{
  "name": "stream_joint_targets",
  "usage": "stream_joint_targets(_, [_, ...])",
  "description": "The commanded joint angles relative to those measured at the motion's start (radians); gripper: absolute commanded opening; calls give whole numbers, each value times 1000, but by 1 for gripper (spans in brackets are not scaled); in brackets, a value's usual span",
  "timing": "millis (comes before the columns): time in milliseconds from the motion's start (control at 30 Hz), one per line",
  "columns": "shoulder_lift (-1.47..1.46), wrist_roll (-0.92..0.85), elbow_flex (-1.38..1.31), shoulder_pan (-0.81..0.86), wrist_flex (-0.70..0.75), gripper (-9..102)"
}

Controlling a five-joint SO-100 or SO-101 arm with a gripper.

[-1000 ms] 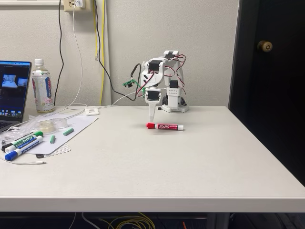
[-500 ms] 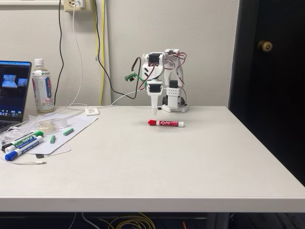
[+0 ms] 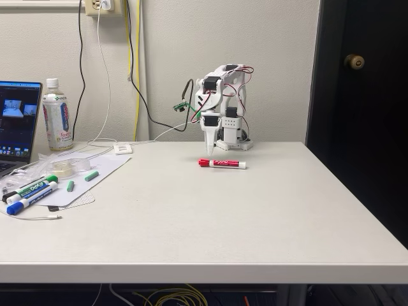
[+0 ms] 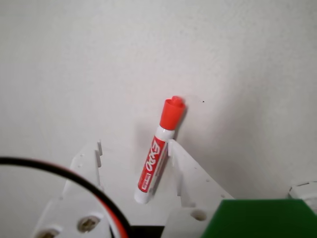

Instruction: Pick up the red marker.

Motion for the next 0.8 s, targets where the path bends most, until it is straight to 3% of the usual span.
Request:
stream_joint_targets(0, [75,5,41,-9,-21,33])
stream_joint_targets(300, [78,84,115,-81,-97,33])
stream_joint_targets(533, [-18,196,8,-169,-115,33])
stream_joint_targets(767, [-83,193,-20,-181,-166,34])
